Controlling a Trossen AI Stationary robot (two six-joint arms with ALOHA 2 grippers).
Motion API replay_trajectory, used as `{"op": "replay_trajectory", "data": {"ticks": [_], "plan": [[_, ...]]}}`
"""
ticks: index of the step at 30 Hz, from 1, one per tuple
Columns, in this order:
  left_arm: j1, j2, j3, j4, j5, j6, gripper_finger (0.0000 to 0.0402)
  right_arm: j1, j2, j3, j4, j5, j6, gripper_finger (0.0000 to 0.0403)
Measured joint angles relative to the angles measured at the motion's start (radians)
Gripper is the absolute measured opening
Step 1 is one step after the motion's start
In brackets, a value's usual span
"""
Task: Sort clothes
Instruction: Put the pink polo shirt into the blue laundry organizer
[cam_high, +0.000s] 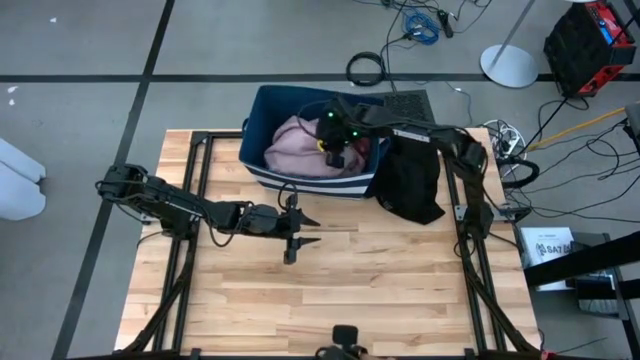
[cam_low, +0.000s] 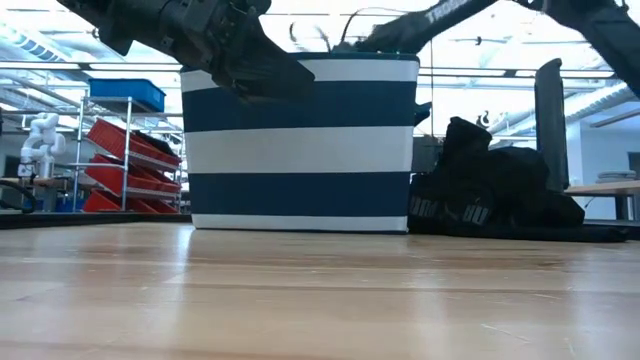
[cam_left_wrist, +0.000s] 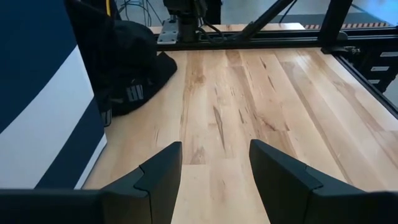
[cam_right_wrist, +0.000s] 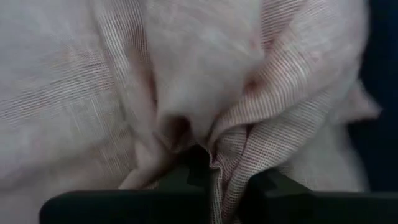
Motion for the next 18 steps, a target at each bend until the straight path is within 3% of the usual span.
{"op": "replay_trajectory", "data": {"ticks": [11,18], "plan": [[0.000,0.000,0.000,0.000,0.000,0.008,0.0199,-0.018,0.061,0.000,-0.030,0.013,0.018,0.0071],[0.004,0.000,0.000,0.000,0.000,0.010,0.0199,-0.003,-0.005,0.000,-0.026,0.015,0.036,0.0128]]}}
